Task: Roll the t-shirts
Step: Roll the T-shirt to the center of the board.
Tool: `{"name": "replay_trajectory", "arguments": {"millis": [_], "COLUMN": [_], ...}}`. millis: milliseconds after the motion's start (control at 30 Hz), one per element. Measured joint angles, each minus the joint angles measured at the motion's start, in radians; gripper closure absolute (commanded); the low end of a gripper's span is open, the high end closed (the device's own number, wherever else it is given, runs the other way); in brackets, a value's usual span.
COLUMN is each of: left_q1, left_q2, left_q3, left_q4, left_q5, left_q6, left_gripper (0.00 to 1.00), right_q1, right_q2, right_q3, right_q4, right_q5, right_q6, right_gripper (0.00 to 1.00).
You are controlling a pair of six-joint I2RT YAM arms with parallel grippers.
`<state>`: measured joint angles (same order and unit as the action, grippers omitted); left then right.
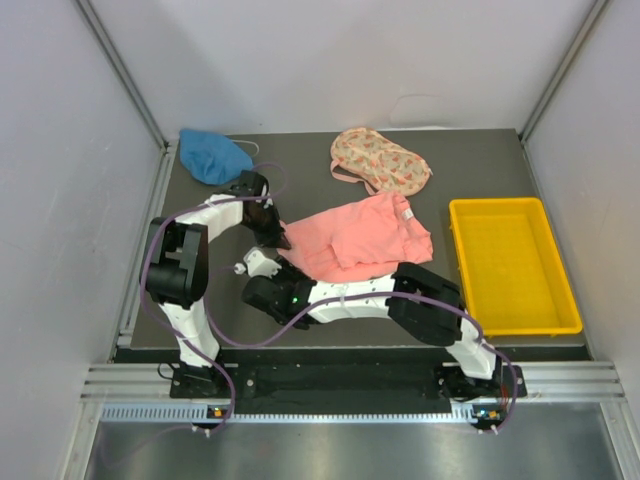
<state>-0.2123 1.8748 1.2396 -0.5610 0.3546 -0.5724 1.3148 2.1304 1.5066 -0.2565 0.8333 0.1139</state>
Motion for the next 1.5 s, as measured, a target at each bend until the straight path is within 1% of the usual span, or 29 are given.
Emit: {"name": "replay_trajectory", "arguments": {"millis": [100, 367, 733, 867, 967, 1100, 1200, 1300, 1367, 1433, 1467, 1500], "left_q1": [0.0, 0.0, 0.0, 0.0, 0.0, -0.001, -0.001, -0.001, -0.001, -0.001, -0.001, 0.0], "left_q2": [0.0, 0.0, 0.011, 0.013, 0.013, 0.013, 0.013, 0.013, 0.013, 0.013, 0.013, 0.013], "left_q3": [0.004, 0.006, 0.015, 0.016, 0.016, 0.016, 0.016, 0.017, 0.018, 0.023, 0.026, 0.029], "left_q4": [-0.006, -0.01, -0.016, -0.016, -0.016, -0.017, -0.016, -0.016, -0.016, -0.015, -0.015, -0.014], "left_q5": [-0.005, -0.005, -0.003, -0.001, 0.0, 0.007, 0.008, 0.011, 0.014, 0.022, 0.024, 0.031], "left_q6": [0.0, 0.0, 0.0, 0.0, 0.0, -0.001, -0.001, -0.002, -0.001, -0.003, -0.002, -0.004], "left_gripper": [1.0, 1.0, 1.0, 0.97, 0.96, 0.92, 0.9, 0.85, 0.78, 0.74, 0.7, 0.69], "right_q1": [0.0, 0.0, 0.0, -0.002, -0.009, -0.045, -0.084, -0.122, -0.154, -0.187, -0.203, -0.223], "right_q2": [0.005, 0.033, 0.039, 0.032, -0.001, -0.09, -0.153, -0.207, -0.246, -0.28, -0.293, -0.309], "right_q3": [0.005, 0.022, 0.028, 0.023, -0.029, -0.166, -0.251, -0.33, -0.393, -0.454, -0.482, -0.516], "right_q4": [-0.022, -0.104, -0.174, -0.171, -0.131, -0.025, 0.057, 0.141, 0.212, 0.283, 0.317, 0.36], "right_q5": [0.001, -0.018, -0.048, -0.068, -0.093, -0.158, -0.231, -0.301, -0.36, -0.424, -0.454, -0.494], "right_q6": [-0.002, 0.023, 0.116, 0.163, 0.206, 0.285, 0.355, 0.416, 0.465, 0.516, 0.54, 0.57], "right_gripper": [0.46, 0.46, 0.46, 0.48, 0.51, 0.55, 0.6, 0.65, 0.68, 0.69, 0.7, 0.7]}}
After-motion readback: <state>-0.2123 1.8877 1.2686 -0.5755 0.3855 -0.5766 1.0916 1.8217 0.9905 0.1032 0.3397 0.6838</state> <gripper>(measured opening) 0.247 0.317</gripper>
